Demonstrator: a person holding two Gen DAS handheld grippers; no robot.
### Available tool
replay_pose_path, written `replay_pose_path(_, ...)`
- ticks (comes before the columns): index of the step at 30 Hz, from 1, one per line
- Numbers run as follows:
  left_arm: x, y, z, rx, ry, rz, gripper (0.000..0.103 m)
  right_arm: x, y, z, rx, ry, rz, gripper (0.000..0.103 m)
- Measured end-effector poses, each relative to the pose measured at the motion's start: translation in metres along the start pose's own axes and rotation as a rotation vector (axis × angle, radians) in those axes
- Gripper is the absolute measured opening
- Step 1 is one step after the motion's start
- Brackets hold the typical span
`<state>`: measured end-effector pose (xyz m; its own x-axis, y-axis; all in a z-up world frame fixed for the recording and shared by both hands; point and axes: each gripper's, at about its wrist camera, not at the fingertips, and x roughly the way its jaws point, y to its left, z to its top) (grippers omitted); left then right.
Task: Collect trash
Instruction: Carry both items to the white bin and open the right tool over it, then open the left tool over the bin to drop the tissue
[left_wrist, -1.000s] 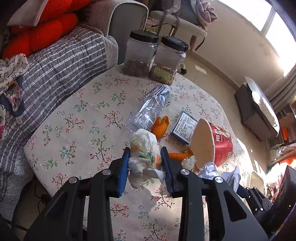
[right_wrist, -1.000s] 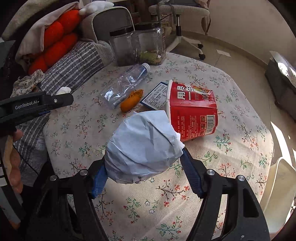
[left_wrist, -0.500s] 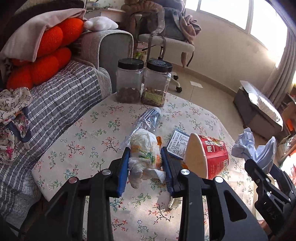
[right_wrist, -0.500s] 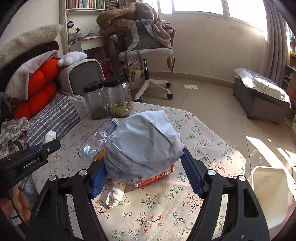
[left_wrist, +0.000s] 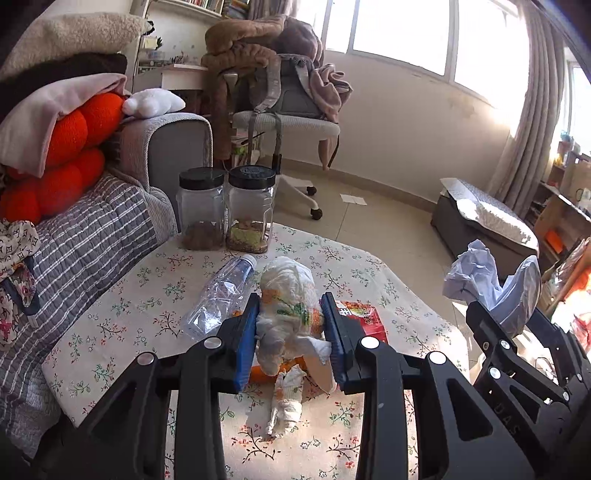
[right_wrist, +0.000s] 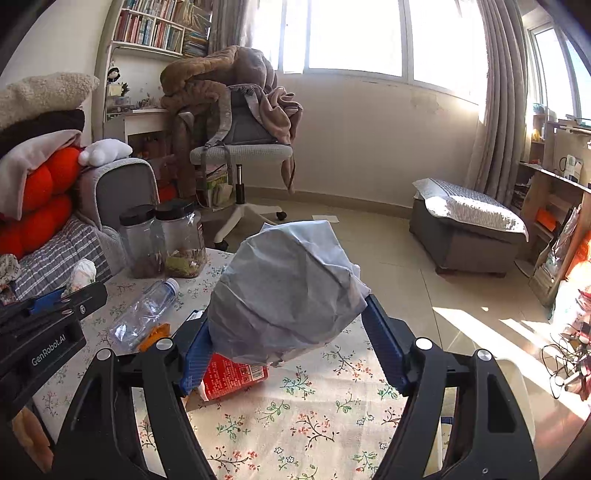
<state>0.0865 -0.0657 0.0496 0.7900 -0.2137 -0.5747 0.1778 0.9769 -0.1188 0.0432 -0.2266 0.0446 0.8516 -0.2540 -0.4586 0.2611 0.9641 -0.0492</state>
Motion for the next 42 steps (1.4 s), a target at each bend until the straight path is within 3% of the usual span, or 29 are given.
replay_pose_path(18,-0.003,-0.071,-0.009,0.091,0.002,-0.12,0.034,-0.018,-0.078,-0.001,0.054,-0.018,-0.169,0.072)
replay_pose_path(25,-0.005,-0.091,-0.014,0.118,-0.005,-0.145,0.034,-0.018,-0.119,-0.009,0.135,0.041,-0.17,0.066)
replay_pose_path(28,-0.005,-0.095,-0.015,0.122,0.0,-0.152,0.034,-0.012,-0.134,-0.012,0.175,0.088,-0.109,0.066)
replay_pose_path(32,-0.004,-0.09,-0.015,0.114,0.004,-0.153,0.034,0.005,-0.158,-0.018,0.278,0.159,-0.12,0.08)
replay_pose_path(36,0.001,-0.076,-0.014,0.105,0.013,-0.155,0.034,0.012,-0.193,-0.025,0.48,0.189,-0.125,0.087)
replay_pose_path(42,0.015,-0.068,-0.014,0.085,0.072,-0.192,0.034,0.006,-0.204,-0.03,0.49,0.174,-0.294,0.092)
